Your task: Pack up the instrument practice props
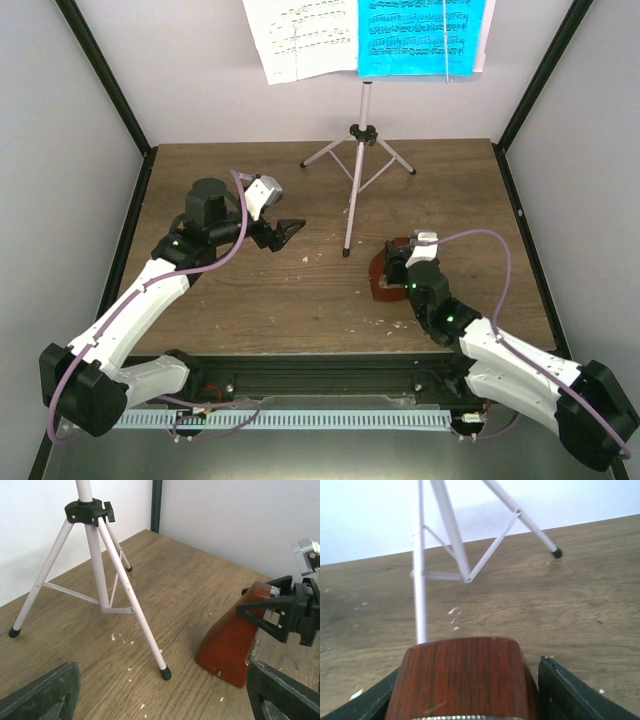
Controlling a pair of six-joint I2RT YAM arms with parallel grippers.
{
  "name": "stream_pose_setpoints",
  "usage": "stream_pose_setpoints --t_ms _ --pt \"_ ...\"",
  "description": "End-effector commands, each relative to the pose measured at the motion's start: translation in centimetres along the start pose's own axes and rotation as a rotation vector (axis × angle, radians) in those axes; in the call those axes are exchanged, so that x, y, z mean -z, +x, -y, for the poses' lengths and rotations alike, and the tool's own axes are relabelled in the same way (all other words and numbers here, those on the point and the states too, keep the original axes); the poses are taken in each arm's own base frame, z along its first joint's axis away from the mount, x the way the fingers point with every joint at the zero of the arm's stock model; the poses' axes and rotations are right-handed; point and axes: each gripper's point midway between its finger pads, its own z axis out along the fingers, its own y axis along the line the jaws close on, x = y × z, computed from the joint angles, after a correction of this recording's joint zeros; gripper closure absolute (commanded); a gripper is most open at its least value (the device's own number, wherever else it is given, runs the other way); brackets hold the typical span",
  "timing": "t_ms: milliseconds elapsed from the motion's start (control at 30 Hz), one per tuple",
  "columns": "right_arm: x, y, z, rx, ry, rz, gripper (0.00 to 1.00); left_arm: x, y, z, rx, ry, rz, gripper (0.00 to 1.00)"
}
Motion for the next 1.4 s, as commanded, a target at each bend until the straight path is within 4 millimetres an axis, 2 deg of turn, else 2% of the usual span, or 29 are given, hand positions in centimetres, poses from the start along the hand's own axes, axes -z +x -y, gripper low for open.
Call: stream_pose_setpoints --t_ms 0,233,367,600,767,800,867,933,967,1133,1233,1367 --pt "-1.7 0.3 3.7 0.042 0.163 -0.012 0.39 0.0 -0.4 0.0 -0.006 0.003 0.01 0.08" --pt "-4.5 -1.8 5.2 0.069 0.22 0.005 0.39 0.0 -0.2 -0.8 0.002 -0.043 -0.004 0.08" --pt "-5.8 -2.4 8.1 0.07 0.296 -0.007 0.4 0.0 -0.3 -1.0 0.006 -0.051 -0.006 0.08" --pt "-6.5 -3.8 12.9 0.053 0.409 0.014 0.4 0.3 -0.5 -1.2 0.008 -0.071 -0.001 0.08" --pt "-7.0 -4.2 14.7 0.032 0.422 0.013 0.38 0.3 -0.6 -1.3 0.012 -0.081 0.002 0.08" --pt "-7.1 -4.4 14.6 0.035 0.414 0.006 0.36 0.3 -0.6 -1.4 0.015 -0.083 0.001 0.08" --pt "-7.2 -4.9 13.5 0.042 0.365 -0.024 0.22 0.2 -0.5 -1.6 0.022 -0.093 0.001 0.08" --pt "-7.1 -6.4 12.2 0.051 0.305 -0.036 0.05 0.1 -0.4 -1.7 0.033 -0.098 0.002 0.08" --pt "-6.9 -7.3 11.7 0.052 0.289 -0.04 0.01 0.0 -0.3 -1.8 0.039 -0.1 0.001 0.08" --pt "-4.3 -11.4 9.6 0.049 0.22 -0.007 0.0 -0.4 0.1 -2.4 0.068 -0.123 -0.011 0.08" --pt "-2.6 -13.3 8.0 0.05 0.143 0.04 0.0 -0.5 0.3 -3.0 0.101 -0.152 -0.012 0.08" --pt "-0.5 -15.4 5.4 0.061 0.017 0.093 0.0 -1.3 0.3 -2.8 0.161 -0.119 -0.011 0.08"
